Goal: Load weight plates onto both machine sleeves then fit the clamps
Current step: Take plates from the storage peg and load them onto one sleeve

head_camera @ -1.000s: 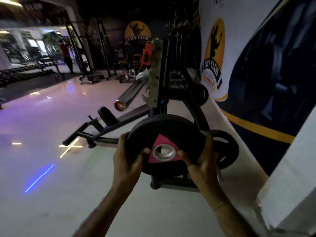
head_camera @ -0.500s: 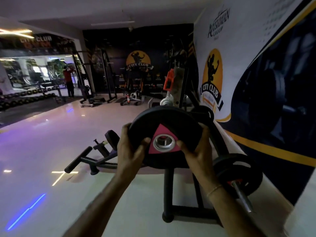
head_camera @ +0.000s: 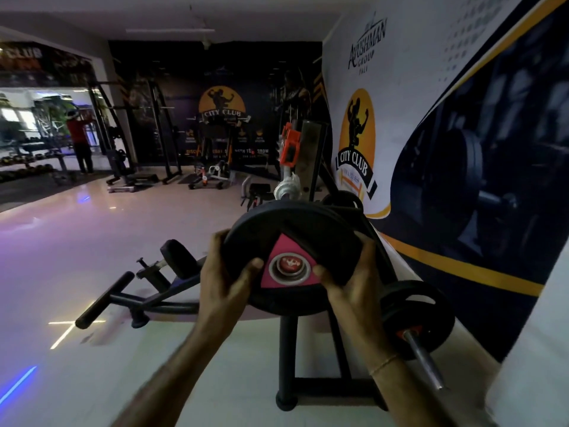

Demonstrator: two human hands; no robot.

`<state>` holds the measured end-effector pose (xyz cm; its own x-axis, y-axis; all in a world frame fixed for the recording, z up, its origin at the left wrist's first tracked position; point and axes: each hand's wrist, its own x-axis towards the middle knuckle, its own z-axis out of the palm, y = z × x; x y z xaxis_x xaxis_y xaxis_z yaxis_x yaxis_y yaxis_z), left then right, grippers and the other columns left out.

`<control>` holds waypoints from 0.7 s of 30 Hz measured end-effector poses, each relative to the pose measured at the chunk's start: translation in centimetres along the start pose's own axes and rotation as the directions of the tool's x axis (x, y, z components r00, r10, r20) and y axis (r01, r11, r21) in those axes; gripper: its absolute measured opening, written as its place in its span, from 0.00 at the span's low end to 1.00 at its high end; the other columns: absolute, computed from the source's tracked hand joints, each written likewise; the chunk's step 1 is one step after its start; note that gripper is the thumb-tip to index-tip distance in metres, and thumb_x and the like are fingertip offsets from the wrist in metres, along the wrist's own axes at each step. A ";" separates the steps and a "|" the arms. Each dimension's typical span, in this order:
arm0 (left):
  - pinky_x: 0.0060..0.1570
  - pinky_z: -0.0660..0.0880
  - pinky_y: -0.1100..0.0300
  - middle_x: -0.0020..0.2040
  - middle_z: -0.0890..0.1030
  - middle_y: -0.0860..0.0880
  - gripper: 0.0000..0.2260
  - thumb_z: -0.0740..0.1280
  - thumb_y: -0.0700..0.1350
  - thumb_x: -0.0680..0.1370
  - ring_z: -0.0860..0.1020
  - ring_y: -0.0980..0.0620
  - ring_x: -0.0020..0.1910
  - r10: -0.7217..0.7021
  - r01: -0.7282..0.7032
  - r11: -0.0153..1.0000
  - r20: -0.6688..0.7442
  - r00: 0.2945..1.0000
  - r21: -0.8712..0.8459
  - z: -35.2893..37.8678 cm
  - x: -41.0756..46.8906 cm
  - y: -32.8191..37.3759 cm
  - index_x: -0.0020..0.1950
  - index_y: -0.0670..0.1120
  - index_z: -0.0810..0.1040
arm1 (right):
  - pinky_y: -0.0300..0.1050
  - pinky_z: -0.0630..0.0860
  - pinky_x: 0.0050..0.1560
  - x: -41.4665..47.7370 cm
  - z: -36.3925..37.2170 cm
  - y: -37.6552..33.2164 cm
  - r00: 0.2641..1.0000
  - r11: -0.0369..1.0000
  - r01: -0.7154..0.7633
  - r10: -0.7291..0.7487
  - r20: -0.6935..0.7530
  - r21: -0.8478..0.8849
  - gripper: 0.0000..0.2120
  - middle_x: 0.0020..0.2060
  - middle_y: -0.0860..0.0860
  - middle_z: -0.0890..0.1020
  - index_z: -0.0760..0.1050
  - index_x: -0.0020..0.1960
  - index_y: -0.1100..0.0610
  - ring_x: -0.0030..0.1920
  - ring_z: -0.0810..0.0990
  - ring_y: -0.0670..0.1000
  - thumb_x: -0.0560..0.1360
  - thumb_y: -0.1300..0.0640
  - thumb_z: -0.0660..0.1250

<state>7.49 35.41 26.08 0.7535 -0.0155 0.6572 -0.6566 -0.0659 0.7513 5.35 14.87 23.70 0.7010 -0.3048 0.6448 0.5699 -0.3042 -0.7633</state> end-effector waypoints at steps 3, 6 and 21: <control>0.54 0.84 0.48 0.62 0.80 0.47 0.22 0.71 0.46 0.78 0.81 0.51 0.61 -0.036 0.035 0.998 0.023 0.999 0.046 0.5 1.9 -0.9 0.69 0.46 0.69 | 0.31 0.77 0.62 1.4 0.5 0.9 0.999 0.999 -0.036 0.036 -0.012 -0.018 0.39 0.66 0.39 0.74 0.63 0.76 0.52 0.63 0.74 0.32 0.71 0.50 0.78; 0.60 0.81 0.51 0.65 0.78 0.50 0.25 0.72 0.46 0.77 0.78 0.55 0.65 -0.049 0.047 0.987 0.010 0.999 0.156 1.0 4.1 -2.4 0.72 0.52 0.67 | 0.25 0.75 0.57 3.3 1.1 2.0 0.998 0.997 -0.054 0.053 -0.018 -0.056 0.39 0.68 0.49 0.75 0.63 0.77 0.56 0.66 0.76 0.43 0.71 0.57 0.78; 0.57 0.76 0.59 0.61 0.83 0.49 0.32 0.80 0.47 0.70 0.81 0.50 0.60 -0.072 0.080 0.879 -0.036 0.997 0.470 3.9 18.7 -11.3 0.71 0.50 0.74 | 0.34 0.70 0.65 19.3 5.6 9.4 0.990 0.954 0.047 -0.004 0.144 -0.295 0.41 0.73 0.54 0.70 0.61 0.76 0.54 0.73 0.69 0.51 0.70 0.65 0.79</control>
<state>29.12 31.98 29.69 0.7972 0.0248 0.6032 -0.5018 -0.5285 0.6848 26.61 11.19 28.77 0.7533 -0.1704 0.6352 0.4498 -0.5711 -0.6867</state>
